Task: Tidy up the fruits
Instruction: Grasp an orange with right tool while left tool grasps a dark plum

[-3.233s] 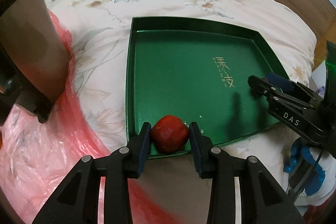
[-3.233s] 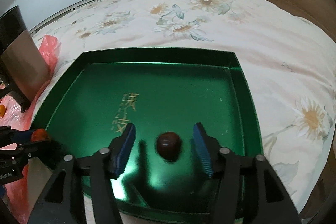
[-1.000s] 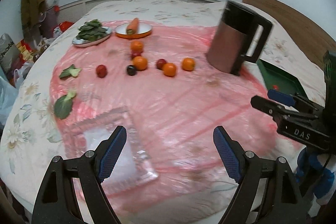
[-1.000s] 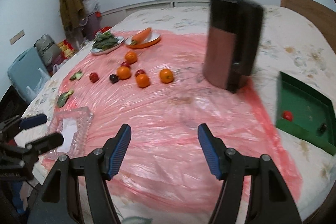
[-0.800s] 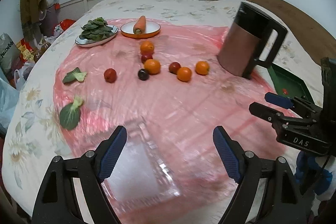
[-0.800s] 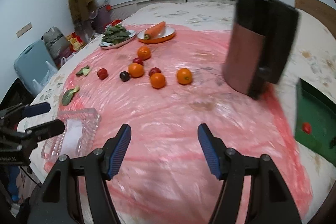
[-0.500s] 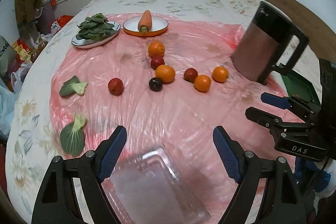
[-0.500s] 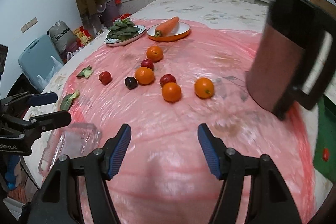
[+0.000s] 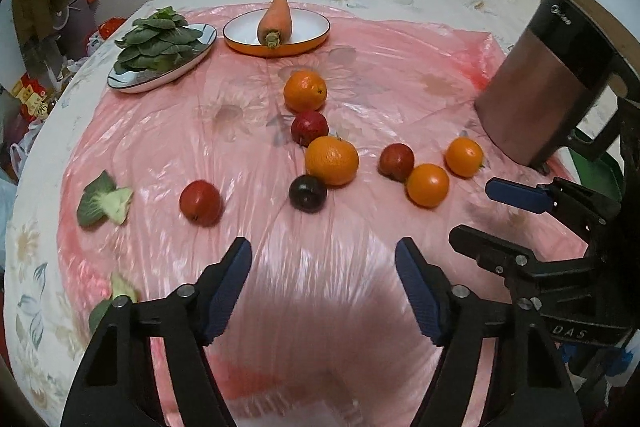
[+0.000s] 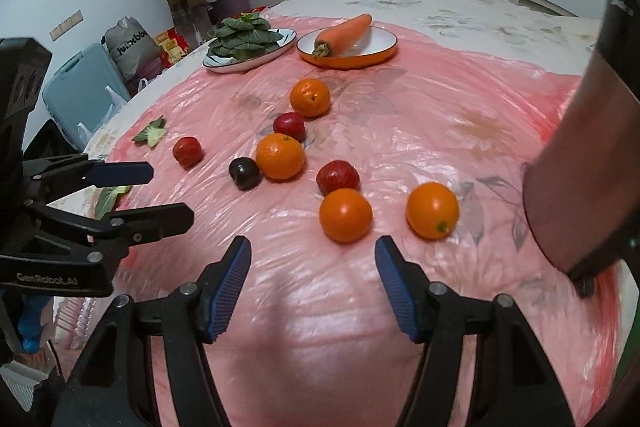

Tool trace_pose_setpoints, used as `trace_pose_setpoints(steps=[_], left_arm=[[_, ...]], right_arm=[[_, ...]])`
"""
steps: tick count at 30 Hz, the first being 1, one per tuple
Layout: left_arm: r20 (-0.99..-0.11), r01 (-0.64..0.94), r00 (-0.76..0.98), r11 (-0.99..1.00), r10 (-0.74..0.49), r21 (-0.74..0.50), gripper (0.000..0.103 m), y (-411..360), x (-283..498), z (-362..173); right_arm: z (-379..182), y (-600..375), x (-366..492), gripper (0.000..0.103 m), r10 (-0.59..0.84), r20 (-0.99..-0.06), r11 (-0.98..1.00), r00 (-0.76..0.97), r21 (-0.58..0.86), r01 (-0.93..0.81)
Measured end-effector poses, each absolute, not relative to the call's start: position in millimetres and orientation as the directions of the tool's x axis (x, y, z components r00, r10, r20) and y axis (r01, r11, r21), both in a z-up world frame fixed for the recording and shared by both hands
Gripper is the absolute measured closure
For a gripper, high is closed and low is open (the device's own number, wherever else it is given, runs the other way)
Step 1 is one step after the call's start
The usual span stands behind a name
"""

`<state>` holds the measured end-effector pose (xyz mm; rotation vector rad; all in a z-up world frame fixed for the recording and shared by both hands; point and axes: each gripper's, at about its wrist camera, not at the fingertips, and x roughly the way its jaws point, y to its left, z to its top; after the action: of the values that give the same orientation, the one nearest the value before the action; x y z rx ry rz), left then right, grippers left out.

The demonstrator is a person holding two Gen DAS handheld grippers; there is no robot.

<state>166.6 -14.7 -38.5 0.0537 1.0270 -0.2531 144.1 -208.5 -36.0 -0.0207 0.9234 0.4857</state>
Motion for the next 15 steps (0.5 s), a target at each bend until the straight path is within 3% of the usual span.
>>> trace_pose_setpoints(steps=[8,15], left_arm=[[-0.87,0.214,0.469,0.975,-0.152,-0.055,0.039,-14,196,-56],[-0.89,0.228,0.434,0.973,-0.139,-0.041,0.047,-19,214,-71]], right_arm=[[-51,-204,171,0.033,0.407,-0.779,0.878,0.476,0.189,-0.44],[-65,-203,187,0.034,0.4,-0.79,0.877,0.465,0.181,-0.446]])
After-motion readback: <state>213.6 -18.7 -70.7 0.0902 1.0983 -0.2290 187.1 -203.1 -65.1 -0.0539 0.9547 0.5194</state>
